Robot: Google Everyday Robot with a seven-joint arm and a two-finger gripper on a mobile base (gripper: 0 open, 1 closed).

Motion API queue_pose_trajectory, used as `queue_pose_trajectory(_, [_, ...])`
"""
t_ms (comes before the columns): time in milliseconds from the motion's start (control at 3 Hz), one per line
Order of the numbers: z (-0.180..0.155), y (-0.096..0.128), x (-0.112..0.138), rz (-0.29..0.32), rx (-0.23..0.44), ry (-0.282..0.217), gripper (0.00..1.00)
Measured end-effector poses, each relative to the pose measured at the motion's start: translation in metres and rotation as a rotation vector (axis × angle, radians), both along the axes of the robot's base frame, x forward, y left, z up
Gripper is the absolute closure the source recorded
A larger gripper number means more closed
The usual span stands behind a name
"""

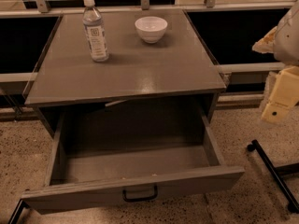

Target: Close top drawer

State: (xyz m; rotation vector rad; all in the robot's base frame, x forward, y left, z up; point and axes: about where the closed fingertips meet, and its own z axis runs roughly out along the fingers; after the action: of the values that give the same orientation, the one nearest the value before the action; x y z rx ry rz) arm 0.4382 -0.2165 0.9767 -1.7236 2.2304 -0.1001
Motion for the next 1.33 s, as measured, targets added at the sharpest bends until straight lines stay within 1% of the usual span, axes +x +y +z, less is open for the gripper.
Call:
queue_pose_trajectory(333, [0.0, 0.0, 0.0, 0.0, 0.0, 0.0, 0.0])
queue_pose_trajectory(667, [-0.024, 0.008, -0.008, 0.037, 0.06, 0.027, 0.0])
queue_pose_trajectory(1000, [-0.066, 0.023, -0.034, 0.058, 0.183, 0.083, 0.15])
queue_pose_trajectory(1333, [-0.111, 0.035, -0.073, 0.042, 0.339, 0.15, 0.39])
